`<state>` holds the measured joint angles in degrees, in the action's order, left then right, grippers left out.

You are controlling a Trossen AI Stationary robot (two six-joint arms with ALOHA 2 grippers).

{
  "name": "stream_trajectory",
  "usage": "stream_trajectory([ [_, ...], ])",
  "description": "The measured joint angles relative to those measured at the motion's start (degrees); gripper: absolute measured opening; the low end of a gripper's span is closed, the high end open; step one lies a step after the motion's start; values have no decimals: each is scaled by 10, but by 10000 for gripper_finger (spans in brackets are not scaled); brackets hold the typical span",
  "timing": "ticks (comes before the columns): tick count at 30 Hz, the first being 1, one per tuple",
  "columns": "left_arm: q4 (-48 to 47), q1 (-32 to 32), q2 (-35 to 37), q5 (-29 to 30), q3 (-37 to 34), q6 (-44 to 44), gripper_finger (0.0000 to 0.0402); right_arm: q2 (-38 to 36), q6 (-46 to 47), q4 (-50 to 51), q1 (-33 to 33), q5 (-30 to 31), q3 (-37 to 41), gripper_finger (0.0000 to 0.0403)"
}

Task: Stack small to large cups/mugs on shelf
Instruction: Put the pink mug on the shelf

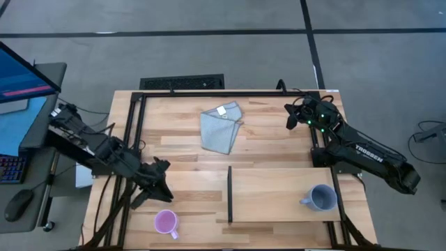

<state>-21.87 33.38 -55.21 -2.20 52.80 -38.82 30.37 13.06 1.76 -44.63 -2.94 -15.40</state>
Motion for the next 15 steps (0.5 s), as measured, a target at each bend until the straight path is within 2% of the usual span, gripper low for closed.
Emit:
stream_trajectory([
  [6,15,-2,-11,36,0,22,55,0,0,1,0,-1,0,59],
  [11,26,-3,-10,31,0,27,57,0,0,10,0,-1,0,59],
  [15,25,-3,-10,31,0,26,86,0,-1,12,-1,-1,0,59],
])
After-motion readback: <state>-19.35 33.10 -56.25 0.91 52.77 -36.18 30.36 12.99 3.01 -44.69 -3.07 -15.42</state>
